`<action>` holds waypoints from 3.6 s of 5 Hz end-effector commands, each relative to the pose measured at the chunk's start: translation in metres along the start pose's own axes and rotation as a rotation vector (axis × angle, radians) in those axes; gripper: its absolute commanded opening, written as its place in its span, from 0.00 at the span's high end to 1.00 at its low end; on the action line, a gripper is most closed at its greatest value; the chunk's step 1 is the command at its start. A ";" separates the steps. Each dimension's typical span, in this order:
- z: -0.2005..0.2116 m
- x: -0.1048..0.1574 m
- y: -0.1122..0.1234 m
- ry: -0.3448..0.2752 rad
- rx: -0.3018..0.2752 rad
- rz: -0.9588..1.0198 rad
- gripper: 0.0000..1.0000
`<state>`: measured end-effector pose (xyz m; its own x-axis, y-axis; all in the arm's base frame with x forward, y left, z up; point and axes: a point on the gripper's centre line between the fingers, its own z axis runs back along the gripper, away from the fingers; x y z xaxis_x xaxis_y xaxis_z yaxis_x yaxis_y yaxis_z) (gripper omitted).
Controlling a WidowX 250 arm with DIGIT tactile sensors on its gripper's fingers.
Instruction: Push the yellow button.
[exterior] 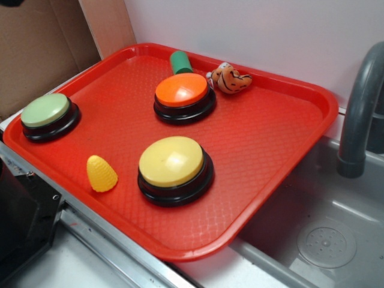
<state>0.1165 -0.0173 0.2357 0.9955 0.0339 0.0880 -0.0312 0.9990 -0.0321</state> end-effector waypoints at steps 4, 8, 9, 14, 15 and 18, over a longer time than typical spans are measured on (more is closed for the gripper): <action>-0.127 0.046 -0.087 -0.096 0.128 -0.716 0.00; -0.173 0.046 -0.084 0.109 0.045 -0.686 0.00; -0.191 0.047 -0.080 0.118 0.034 -0.651 0.00; -0.123 0.037 -0.071 -0.001 0.081 -0.631 0.00; -0.118 0.038 -0.066 0.013 0.036 -0.618 0.00; -0.097 0.041 -0.051 0.013 0.032 -0.509 0.00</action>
<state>0.1597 -0.0650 0.1281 0.8893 -0.4572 0.0012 0.4568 0.8887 0.0398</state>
